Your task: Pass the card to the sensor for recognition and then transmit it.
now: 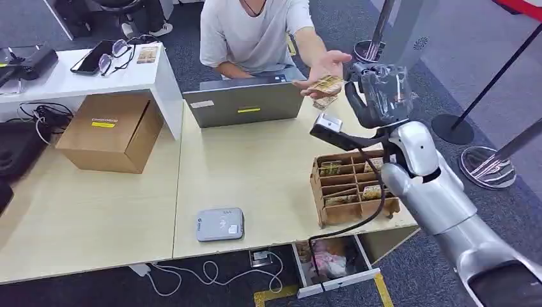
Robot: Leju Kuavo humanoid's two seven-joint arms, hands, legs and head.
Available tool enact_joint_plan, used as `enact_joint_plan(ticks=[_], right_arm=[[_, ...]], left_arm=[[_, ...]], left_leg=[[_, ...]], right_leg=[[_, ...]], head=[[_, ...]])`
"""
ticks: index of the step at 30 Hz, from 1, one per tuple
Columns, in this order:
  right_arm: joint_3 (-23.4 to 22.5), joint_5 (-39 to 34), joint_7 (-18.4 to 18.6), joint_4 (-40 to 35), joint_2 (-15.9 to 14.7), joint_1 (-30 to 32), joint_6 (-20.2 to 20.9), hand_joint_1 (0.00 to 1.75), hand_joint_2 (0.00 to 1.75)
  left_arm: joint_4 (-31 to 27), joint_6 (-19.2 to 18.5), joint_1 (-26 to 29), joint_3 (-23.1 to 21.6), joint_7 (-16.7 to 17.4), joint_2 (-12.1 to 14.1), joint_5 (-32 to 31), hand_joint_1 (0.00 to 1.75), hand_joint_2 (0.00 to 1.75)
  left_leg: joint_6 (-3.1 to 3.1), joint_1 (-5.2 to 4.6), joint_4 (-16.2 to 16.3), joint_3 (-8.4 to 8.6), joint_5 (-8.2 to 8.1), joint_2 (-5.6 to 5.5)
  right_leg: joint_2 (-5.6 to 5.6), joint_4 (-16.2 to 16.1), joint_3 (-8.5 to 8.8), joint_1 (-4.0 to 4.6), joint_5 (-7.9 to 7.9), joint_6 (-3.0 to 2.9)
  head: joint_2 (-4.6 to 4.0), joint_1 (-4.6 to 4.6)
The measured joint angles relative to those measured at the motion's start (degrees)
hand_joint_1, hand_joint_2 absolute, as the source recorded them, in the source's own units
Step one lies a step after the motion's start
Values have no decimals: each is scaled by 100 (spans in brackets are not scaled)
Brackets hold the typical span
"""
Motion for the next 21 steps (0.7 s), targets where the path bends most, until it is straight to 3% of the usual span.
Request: enact_joint_plan(ticks=[11,12,13,14,21], right_arm=[[-70,111,13,666,343,-105,-7,175,175],[-70,111,13,693,352,-111,-7,168,175],[-70,111,2,729,369,-122,-7,56,175],[-70,109,-9,758,380,-135,-7,0,175],[-63,68,-168,1038,579,-297,-81,0,175]], left_arm=[[0,133,-107,0,28,-52,-13,0,0],[0,144,-108,0,33,-52,-13,0,0],[0,159,-108,0,44,-52,-13,0,0],[0,184,-112,0,77,-55,-13,0,0],[0,332,-152,0,240,-92,90,0,0]], left_leg=[[0,1,0,0,0,1],[0,1,0,0,0,1],[0,1,0,0,0,1],[0,1,0,0,0,0],[-3,0,0,1,2,2]], right_leg=[[1,0,-1,0,0,0],[0,0,-1,0,0,0],[0,0,-1,0,0,0],[0,0,-1,0,0,0],[2,0,-1,0,0,0]], head=[[0,2],[0,2],[0,2],[0,2],[0,2]])
